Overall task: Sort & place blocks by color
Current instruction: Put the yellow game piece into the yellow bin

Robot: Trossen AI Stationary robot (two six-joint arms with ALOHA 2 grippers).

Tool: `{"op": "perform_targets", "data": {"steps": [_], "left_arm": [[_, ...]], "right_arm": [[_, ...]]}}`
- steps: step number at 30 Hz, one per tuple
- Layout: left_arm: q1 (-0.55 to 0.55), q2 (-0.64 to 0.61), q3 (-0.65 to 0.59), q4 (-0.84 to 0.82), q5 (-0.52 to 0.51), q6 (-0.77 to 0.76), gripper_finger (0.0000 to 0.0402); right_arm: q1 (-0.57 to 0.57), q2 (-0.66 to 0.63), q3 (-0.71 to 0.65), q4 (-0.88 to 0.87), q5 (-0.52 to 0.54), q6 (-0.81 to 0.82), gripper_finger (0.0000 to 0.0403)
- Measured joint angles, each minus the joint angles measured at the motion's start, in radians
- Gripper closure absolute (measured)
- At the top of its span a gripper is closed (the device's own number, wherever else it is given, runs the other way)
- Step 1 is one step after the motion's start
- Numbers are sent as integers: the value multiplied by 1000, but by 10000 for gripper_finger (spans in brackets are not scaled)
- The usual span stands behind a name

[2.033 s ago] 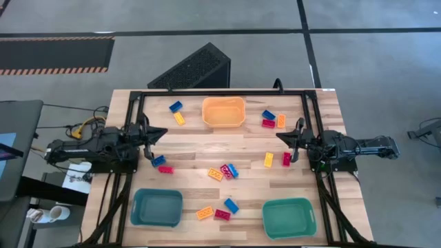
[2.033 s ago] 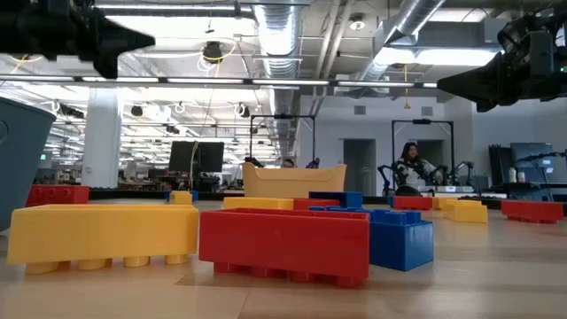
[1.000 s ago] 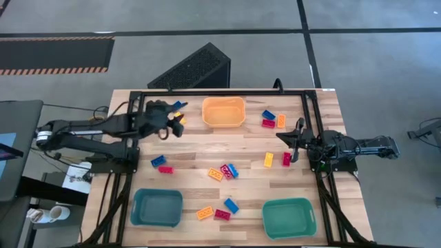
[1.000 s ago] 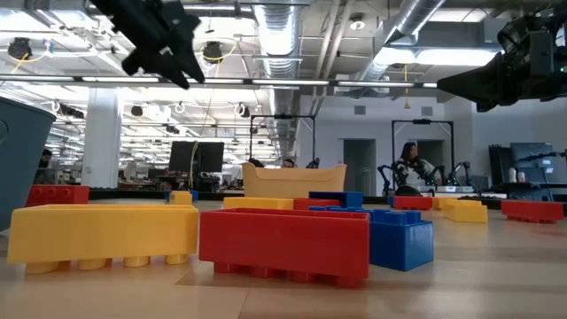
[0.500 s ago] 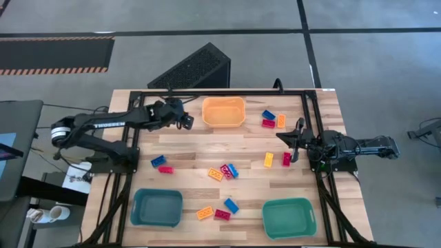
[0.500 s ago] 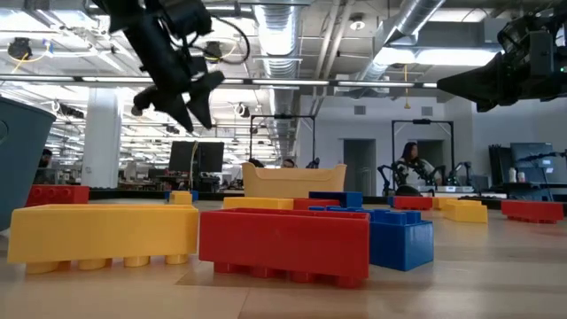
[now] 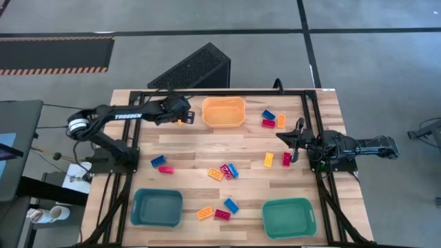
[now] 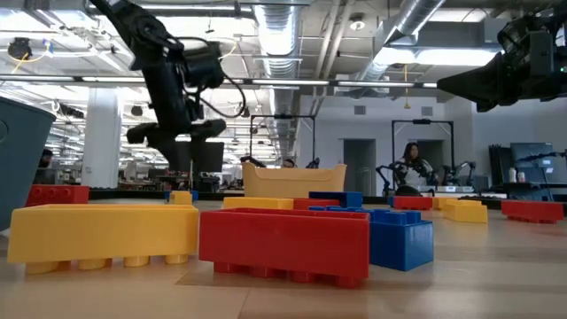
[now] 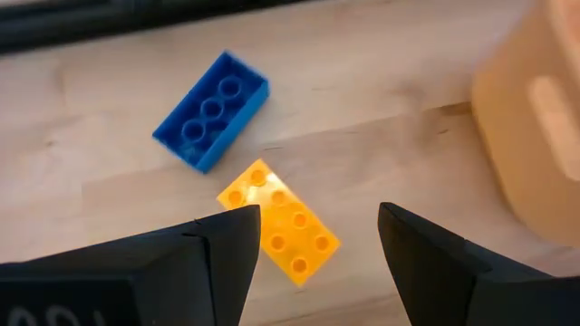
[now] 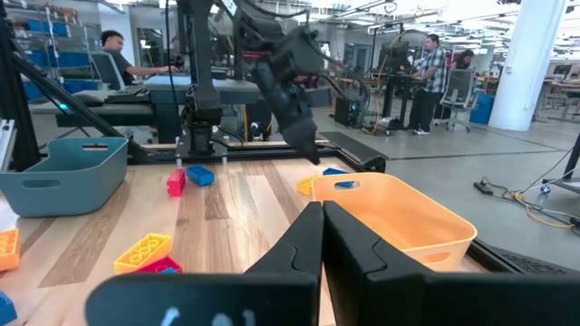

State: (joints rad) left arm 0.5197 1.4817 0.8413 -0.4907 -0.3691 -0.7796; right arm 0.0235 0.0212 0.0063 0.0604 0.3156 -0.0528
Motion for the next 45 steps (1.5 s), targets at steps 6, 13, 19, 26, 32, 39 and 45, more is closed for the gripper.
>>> {"op": "perform_targets", "data": {"steps": [6,13,19,26,32,39,45], "left_arm": [[21,56,0,0,3,-41,191],[6,77,0,24,46,-78,187],[-10,77,-1,13,18,-73,147],[-23,77,-1,46,-9,-105,100],[-20,77,-6,-4,-55,-226,84],[-23,90,-36,53,-67,-281,83],[-23,126,-37,94,-78,-288,83]], "right_arm": [[0,0,0,0,0,0,374],[0,0,0,0,0,0,375],[0,0,0,0,0,0,376],[0,0,0,0,0,0,376],[0,0,0,0,0,0,375],[0,0,0,0,0,0,374],[0,0,0,0,1,0,375]]}}
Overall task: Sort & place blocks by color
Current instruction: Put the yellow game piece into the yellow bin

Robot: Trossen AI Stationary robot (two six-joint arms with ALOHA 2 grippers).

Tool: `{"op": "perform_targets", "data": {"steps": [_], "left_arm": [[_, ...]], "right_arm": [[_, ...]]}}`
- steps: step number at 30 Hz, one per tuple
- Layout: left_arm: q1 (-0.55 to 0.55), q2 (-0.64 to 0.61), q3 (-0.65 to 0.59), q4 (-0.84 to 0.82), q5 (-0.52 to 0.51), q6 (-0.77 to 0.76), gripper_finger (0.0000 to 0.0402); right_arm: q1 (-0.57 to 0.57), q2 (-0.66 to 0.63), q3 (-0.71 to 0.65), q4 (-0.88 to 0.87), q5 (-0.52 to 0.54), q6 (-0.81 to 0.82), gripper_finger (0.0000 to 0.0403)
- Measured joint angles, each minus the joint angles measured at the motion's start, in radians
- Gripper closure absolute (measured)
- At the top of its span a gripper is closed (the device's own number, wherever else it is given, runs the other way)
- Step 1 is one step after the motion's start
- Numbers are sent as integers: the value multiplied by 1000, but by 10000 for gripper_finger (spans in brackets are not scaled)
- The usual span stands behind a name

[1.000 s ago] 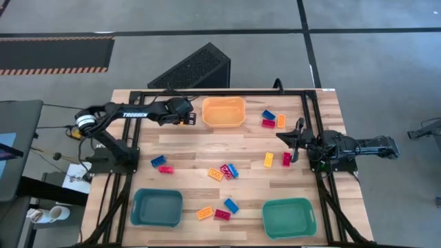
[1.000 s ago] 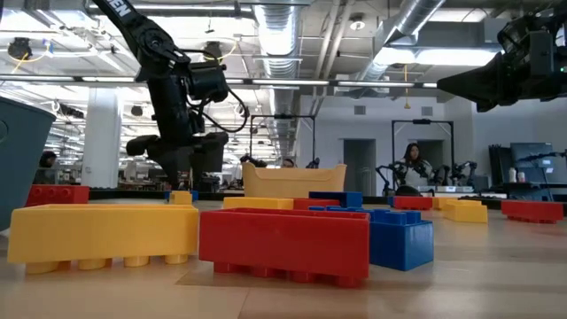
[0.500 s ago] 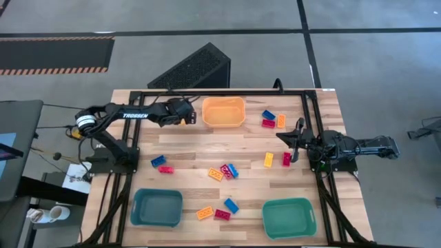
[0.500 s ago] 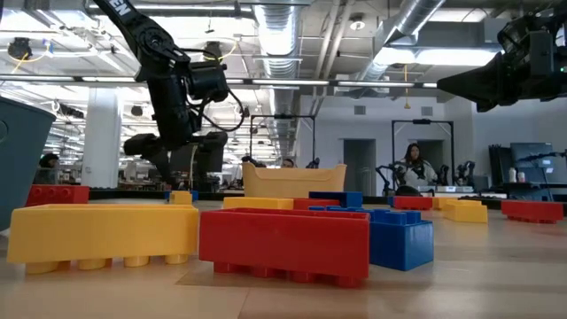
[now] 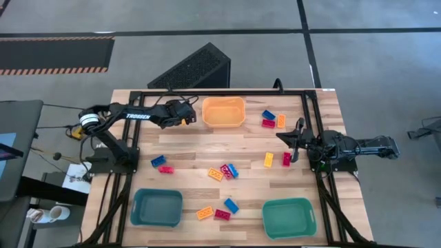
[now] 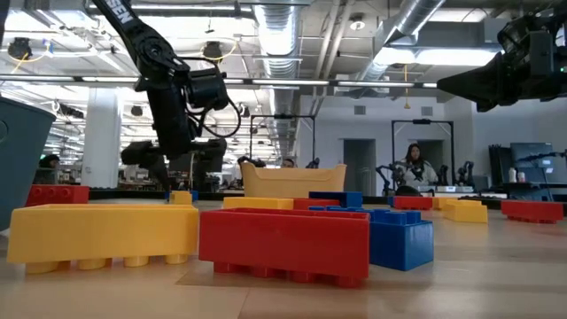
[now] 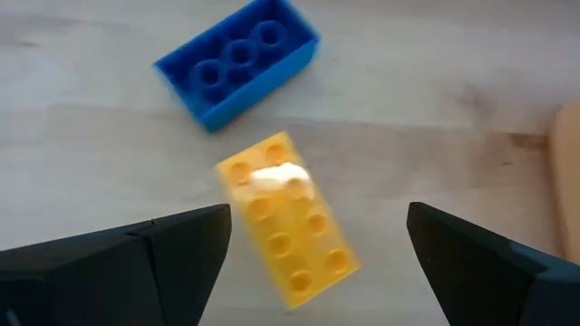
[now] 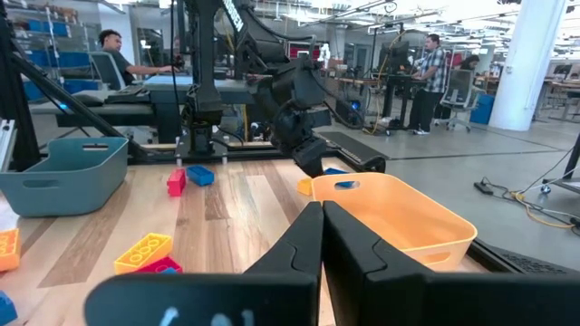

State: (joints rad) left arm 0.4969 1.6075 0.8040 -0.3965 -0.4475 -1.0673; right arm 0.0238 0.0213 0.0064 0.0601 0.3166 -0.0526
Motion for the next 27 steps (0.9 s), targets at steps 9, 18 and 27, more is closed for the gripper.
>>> {"op": "perform_targets", "data": {"steps": [9,18,27], "left_arm": [[-3,103,4,8,7,-13,83],[-53,102,2,5,-26,18,86],[-56,99,3,-22,4,37,189]], "right_arm": [[0,0,0,-1,-3,0,376],[0,0,0,-1,-2,0,376],[0,0,0,0,-2,0,376]]}}
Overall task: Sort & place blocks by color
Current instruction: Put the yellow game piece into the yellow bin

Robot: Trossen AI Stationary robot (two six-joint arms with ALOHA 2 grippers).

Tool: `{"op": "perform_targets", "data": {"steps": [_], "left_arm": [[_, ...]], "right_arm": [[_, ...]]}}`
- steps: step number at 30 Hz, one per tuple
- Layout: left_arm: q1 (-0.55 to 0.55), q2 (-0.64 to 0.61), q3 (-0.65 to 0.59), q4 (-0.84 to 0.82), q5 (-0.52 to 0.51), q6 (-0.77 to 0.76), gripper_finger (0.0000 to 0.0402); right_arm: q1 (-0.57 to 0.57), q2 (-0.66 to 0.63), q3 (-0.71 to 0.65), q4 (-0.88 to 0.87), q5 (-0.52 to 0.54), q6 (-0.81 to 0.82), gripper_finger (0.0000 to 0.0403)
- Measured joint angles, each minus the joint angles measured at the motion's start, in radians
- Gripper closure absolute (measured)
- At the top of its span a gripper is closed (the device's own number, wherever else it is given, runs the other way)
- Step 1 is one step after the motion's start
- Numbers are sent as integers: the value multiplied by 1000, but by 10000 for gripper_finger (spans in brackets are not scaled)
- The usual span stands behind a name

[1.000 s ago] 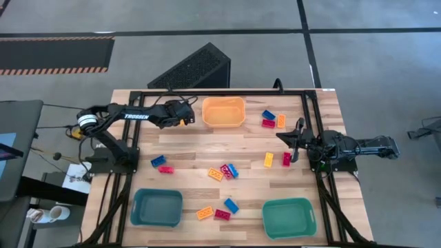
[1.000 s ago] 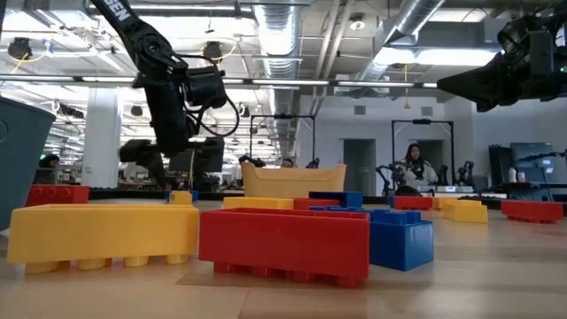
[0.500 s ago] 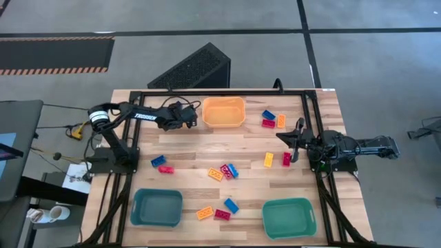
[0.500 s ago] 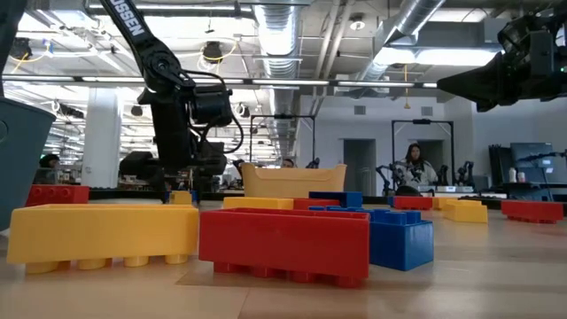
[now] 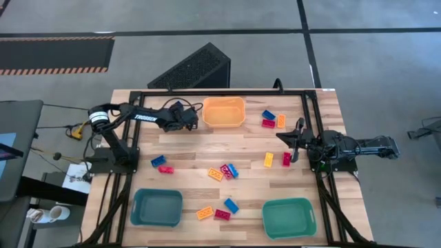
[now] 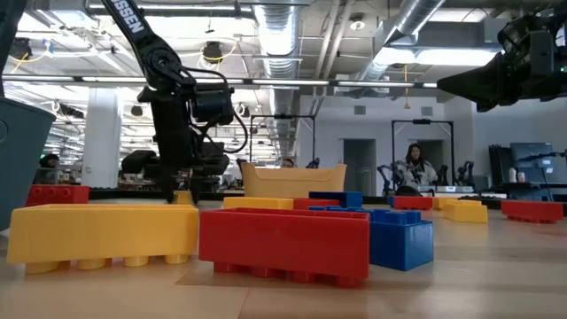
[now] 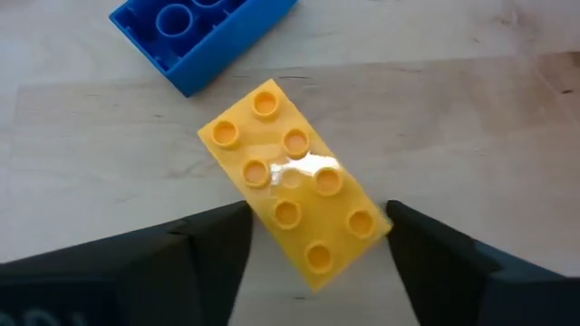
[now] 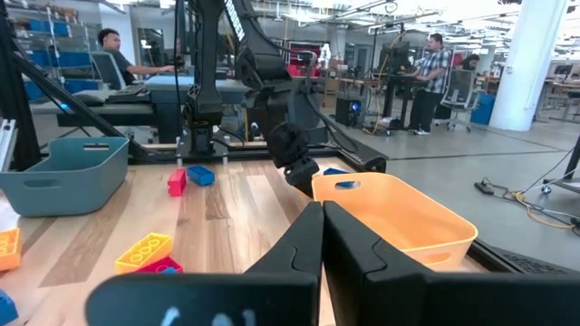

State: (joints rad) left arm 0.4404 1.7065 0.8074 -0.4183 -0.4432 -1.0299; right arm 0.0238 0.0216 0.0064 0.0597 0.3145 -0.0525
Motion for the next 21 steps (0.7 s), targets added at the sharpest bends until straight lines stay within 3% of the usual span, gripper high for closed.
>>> {"op": "perform_targets", "data": {"steps": [8,21], "left_arm": [[-11,0,0,-16,-2,1,289],[-166,-1,-2,-95,2,22,275]], "right_arm": [[0,0,0,0,0,0,374],[0,0,0,0,0,0,376]]}}
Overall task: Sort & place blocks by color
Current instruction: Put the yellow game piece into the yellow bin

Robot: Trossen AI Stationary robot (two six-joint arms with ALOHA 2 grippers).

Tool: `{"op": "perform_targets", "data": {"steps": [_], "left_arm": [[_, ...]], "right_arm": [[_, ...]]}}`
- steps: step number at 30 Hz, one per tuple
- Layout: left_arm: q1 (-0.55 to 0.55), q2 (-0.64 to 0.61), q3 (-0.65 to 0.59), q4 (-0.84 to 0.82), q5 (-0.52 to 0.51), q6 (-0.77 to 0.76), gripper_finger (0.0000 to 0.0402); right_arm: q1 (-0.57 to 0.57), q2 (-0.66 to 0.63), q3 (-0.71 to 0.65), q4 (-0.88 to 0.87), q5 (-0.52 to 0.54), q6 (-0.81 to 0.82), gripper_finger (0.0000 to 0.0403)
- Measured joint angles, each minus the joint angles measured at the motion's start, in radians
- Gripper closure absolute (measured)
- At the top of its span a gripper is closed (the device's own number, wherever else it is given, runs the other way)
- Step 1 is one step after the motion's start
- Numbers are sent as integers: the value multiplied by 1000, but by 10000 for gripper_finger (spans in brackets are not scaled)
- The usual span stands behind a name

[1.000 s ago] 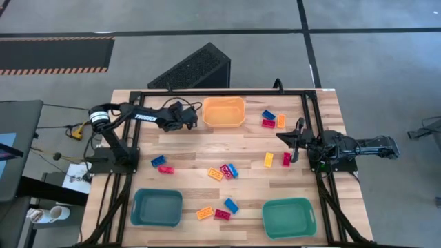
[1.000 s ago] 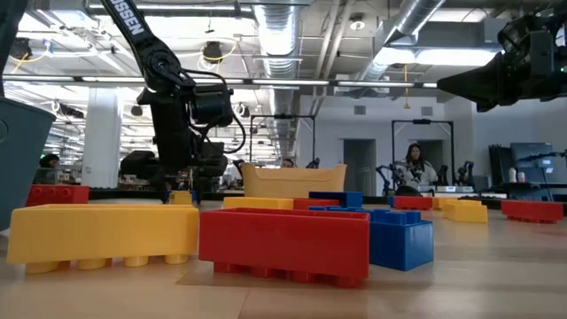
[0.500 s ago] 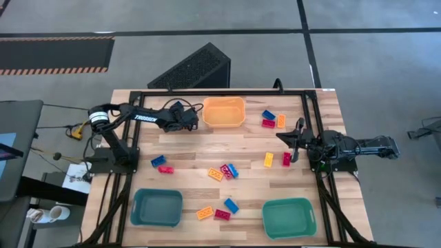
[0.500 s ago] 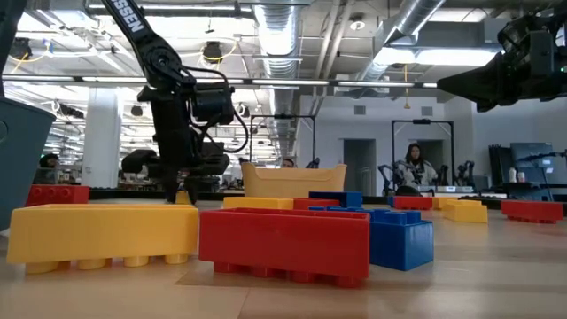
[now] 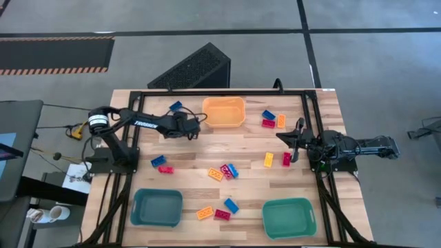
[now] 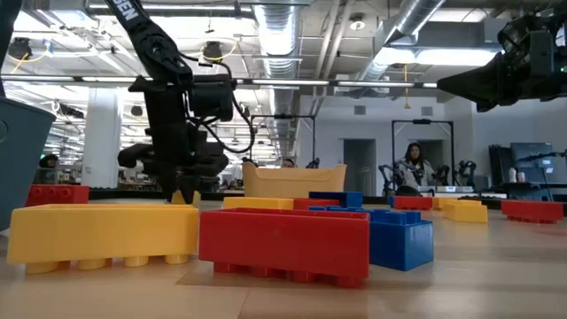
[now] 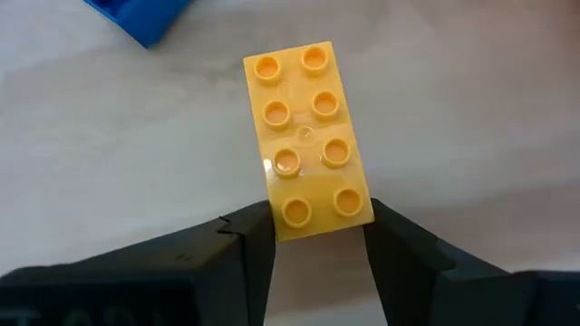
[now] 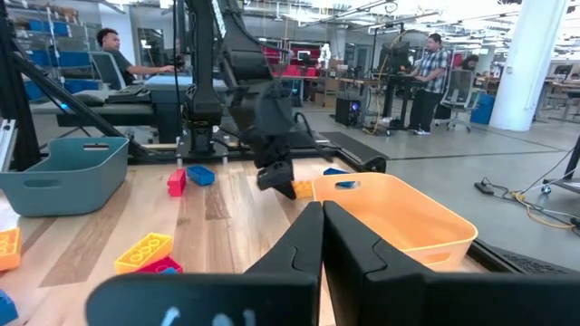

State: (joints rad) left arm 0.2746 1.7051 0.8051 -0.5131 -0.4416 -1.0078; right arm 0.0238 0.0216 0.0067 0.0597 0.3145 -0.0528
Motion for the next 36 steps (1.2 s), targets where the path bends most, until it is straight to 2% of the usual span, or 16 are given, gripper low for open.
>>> {"op": "perform_targets", "data": {"steps": [8,13,20,23,26,31,36], "left_arm": [[-98,-27,-2,-24,-12,-7,285],[-135,-107,-7,-32,41,-7,276],[-180,-238,-5,-2,-90,9,290],[-206,-284,-4,109,-165,107,287],[-218,-308,-3,316,-196,264,283],[-196,-289,0,643,-174,474,290],[-144,-239,-1,761,-92,529,287]], "right_arm": [[0,0,0,0,0,0,375],[0,0,0,0,0,0,375],[0,0,0,0,0,0,374],[0,0,0,0,0,0,374],[0,0,0,0,0,0,375],[0,0,0,0,0,0,375],[0,0,0,0,1,0,376]]}}
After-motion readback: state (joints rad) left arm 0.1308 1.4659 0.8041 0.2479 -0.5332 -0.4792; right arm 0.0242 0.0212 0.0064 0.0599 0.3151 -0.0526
